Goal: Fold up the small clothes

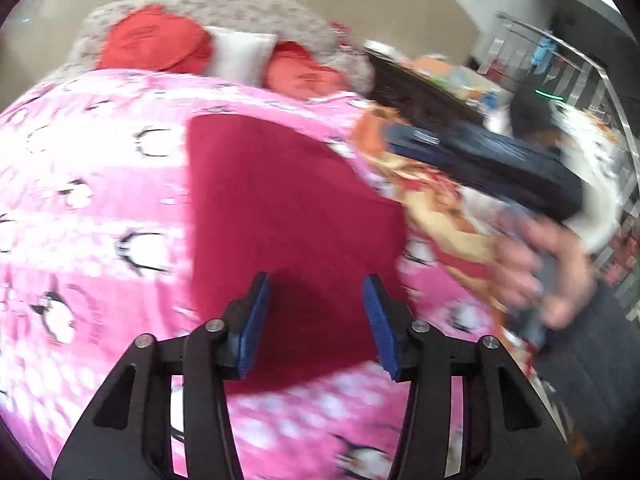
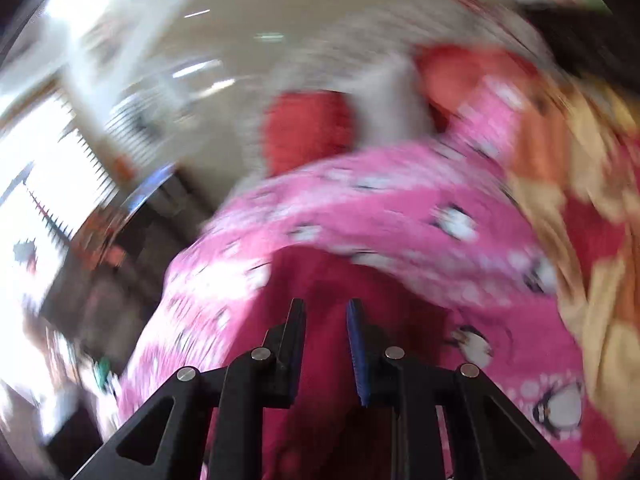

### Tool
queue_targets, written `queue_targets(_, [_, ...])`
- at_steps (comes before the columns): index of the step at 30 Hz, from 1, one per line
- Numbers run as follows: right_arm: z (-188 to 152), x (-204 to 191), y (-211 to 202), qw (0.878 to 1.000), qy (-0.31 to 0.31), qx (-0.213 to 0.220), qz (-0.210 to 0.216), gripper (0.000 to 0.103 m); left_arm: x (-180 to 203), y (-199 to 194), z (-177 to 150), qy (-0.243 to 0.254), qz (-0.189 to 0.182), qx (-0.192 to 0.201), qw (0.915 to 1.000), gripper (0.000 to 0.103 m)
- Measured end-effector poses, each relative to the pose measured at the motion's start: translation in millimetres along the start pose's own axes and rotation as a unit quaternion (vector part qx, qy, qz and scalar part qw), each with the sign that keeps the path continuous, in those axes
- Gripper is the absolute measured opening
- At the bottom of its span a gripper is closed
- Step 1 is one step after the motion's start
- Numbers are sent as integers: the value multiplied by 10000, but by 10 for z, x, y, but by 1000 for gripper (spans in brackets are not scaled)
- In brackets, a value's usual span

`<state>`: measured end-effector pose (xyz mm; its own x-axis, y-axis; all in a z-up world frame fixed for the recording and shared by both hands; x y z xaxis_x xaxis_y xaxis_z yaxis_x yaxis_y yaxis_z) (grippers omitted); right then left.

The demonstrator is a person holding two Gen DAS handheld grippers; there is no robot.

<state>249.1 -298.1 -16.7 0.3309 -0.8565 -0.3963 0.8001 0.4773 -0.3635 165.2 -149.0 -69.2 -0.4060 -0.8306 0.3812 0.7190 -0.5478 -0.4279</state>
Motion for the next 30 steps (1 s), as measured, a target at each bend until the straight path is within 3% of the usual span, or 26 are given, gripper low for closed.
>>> queue_targets(4, [-405, -325, 228, 9924, -1101, -540, -101, 20, -34, 189, -218, 52, 30, -253, 9997, 47])
queue_targets(5, [-612, -171, 353, 9864, -1249, -942, -499, 19, -8, 188, -269, 144, 18, -290, 9995, 47])
queue_targets(7, [-935, 126, 480, 9832, -794, -1425, -814, 20, 12, 207, -322, 125, -192, -450, 9987, 50])
queue_targets(9, [-926, 209, 421, 9923, -186, -1081, -577, 19, -2, 213, -306, 32, -257, -516, 9983, 50])
queue_targets(12, [-773, 183, 228, 9974, 114, -617, -362, 23, 0, 123, -80, -175, -307, -427, 9985, 50])
queue_targets(13, [-729, 199, 178, 9983, 188, -451, -330, 32, -27, 136, 38, -222, -298, -319, 9988, 51])
queue_targets(14, [-660, 240, 79, 9987, 341, -162, -330, 41, -84, 141, 150, -228, -241, -201, 9992, 62])
queue_targets(15, [-625, 325, -15, 9976, 449, 121, -511, 66, -160, 163, 237, -190, -111, -108, 9997, 77])
queue_targets(16, [-602, 353, -53, 9965, 475, 249, -644, 85, -263, 196, 317, -172, 86, 14, 9998, 80])
queue_targets(18, [-655, 429, -67, 9952, 541, 337, -741, 86, -483, 333, 402, -272, 328, 77, 9991, 80])
queue_targets(21, [-804, 503, 75, 9947, 648, 99, -791, 86, -691, 600, 302, -570, 388, -264, 9973, 80])
queue_targets(23, [-902, 610, 218, 9928, 940, -13, -738, 86, -711, 765, 161, -947, 81, -568, 9938, 80])
queue_targets(27, [-1083, 786, 363, 9851, 1645, -155, -481, 87, -714, 836, -18, -1866, -497, -773, 9781, 81])
queue_targets(28, [-1088, 801, 375, 9853, 1643, -131, -458, 82, -719, 810, -10, -1893, -526, -740, 9777, 81])
queue_targets(29, [-1094, 760, 362, 9860, 1613, -145, -389, 75, -705, 795, -7, -1840, -532, -734, 9787, 75])
queue_targets(30, [-1086, 699, 343, 9869, 1583, -121, -274, 60, -673, 757, 7, -1751, -537, -734, 9803, 72])
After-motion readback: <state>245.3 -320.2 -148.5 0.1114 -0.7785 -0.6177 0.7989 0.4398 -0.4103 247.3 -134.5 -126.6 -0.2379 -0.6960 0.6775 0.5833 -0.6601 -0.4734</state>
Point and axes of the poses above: each gripper's, at about its wrist camera, not at the fingertips, and y roughly the way its jaws point, x to its right, z to its top, the point moved 9 cm from there along y, roughly the way its jaws point, and after that the axes turned 15 degrees about x, right-handed, at the moved point
